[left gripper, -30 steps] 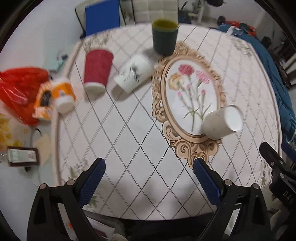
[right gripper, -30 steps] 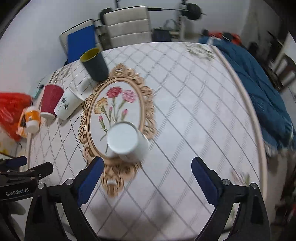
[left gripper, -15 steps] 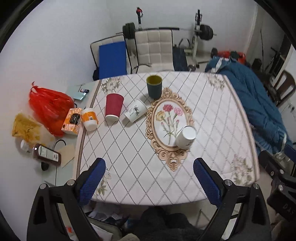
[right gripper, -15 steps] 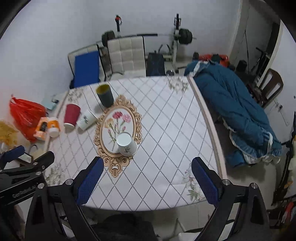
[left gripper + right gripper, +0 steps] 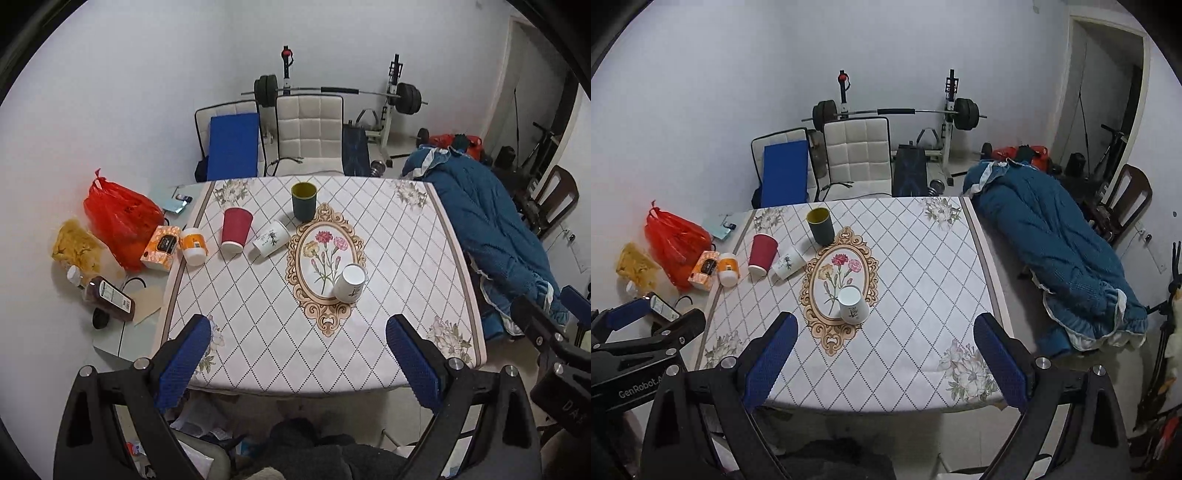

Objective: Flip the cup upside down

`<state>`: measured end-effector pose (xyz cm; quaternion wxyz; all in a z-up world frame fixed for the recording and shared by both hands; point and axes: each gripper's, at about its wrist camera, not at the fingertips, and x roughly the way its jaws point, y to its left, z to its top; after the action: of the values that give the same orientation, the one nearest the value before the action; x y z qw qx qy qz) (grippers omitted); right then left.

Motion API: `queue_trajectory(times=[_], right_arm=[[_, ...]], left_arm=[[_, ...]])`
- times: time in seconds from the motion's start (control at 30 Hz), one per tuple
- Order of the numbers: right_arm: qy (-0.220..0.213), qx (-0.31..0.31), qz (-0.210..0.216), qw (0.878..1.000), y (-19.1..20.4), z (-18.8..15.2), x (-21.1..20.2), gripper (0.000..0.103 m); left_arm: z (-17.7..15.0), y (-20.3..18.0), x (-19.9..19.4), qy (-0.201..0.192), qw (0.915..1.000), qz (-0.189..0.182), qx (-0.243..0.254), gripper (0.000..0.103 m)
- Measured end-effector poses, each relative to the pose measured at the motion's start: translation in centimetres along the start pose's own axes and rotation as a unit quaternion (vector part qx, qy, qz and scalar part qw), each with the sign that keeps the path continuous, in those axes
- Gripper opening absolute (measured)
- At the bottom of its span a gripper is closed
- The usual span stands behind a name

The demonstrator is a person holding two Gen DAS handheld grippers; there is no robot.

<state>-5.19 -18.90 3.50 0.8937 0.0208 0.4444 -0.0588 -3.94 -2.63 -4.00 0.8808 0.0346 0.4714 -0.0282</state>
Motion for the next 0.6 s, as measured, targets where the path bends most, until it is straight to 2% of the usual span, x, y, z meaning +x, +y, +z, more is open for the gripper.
queue_trajectory(times=[0.23, 0.6], right_arm=[[-0.008, 0.000, 0.012, 1.000, -0.1, -0.7, -2.9, 0.101], [-0.012, -0.001, 0.008, 1.000, -0.4, -0.6, -3.5, 0.101]], left_arm=[[-0.9, -0.2, -1.9, -0.008, 1.0000, -0.003, -0.002, 0.097], [-2.1, -0.3, -2.8, -0.014, 0.9998, 0.008, -0.013, 0.100]])
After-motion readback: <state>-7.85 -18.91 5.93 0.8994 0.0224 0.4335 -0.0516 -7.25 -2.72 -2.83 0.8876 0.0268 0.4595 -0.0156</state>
